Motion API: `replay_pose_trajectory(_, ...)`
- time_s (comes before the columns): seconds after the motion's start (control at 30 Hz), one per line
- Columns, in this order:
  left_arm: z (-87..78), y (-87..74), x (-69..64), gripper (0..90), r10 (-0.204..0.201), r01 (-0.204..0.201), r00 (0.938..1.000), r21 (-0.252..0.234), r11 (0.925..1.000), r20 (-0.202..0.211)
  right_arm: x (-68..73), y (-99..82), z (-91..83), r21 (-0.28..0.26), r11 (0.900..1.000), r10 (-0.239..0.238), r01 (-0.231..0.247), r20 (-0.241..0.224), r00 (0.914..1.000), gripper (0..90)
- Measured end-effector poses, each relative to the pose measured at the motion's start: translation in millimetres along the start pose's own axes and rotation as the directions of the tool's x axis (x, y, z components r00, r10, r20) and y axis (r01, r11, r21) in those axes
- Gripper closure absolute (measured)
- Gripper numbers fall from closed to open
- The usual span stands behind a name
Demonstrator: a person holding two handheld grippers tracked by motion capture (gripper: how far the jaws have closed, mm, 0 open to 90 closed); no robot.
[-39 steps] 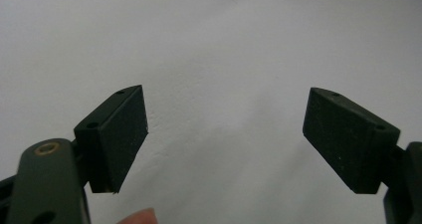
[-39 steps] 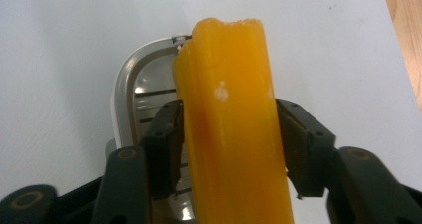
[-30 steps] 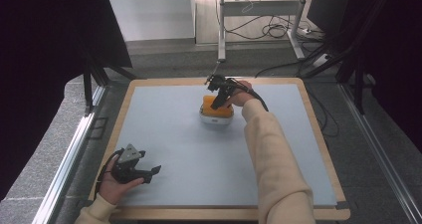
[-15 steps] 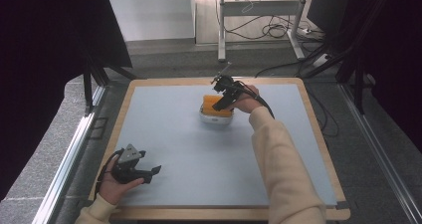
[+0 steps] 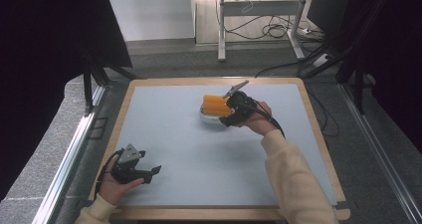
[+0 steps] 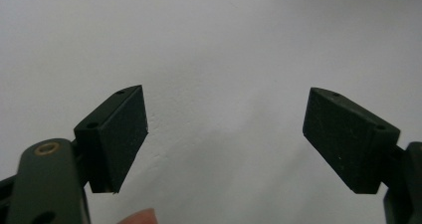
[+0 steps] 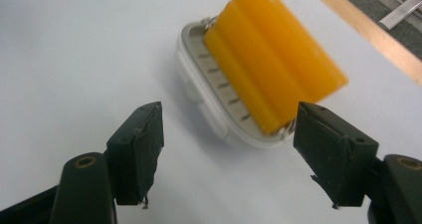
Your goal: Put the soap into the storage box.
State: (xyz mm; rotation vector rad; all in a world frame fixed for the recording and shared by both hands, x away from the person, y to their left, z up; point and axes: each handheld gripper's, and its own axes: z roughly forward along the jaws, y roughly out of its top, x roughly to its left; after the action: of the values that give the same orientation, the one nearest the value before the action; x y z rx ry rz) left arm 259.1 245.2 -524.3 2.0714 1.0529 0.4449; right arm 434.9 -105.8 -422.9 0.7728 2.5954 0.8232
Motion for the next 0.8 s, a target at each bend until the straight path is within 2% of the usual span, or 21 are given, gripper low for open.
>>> replay_pose_trajectory(0.17, 0.9, 0.0, -1.0, 18.1, 0.003, -0.003, 1.0000, 0.003, 1.0000, -0.001, 10.4, -31.9, -14.1, -0.044, 0.9986, 0.031, -0.031, -0.002, 0.9995, 27.5)
replay_pose_trajectory(0.43, 1.0, -0.1, -1.1, 18.0, 0.002, -0.002, 1.0000, 0.005, 1.0000, -0.008, 25.8, -87.8, -31.3, -0.061, 0.9945, 0.086, -0.085, 0.015, 0.9962, 27.4)
replay_pose_trajectory(0.63, 2.0, -0.3, -1.4, 18.1, 0.006, -0.006, 0.9999, 0.008, 0.9999, -0.015, 36.0, -126.1, -35.2, -0.074, 0.9902, 0.121, -0.118, 0.025, 0.9924, 26.8)
replay_pose_trajectory(0.7, 1.8, -0.2, -1.6, 18.1, 0.005, -0.005, 0.9999, 0.005, 1.0000, -0.015, 38.6, -135.7, -34.1, -0.079, 0.9876, 0.138, -0.135, 0.027, 0.9901, 26.7)
replay_pose_trajectory(0.8, 1.7, -0.4, -1.7, 18.1, 0.007, -0.006, 0.9998, 0.005, 1.0000, -0.016, 40.1, -145.4, -31.4, -0.062, 0.9895, 0.134, -0.131, 0.038, 0.9903, 26.0)
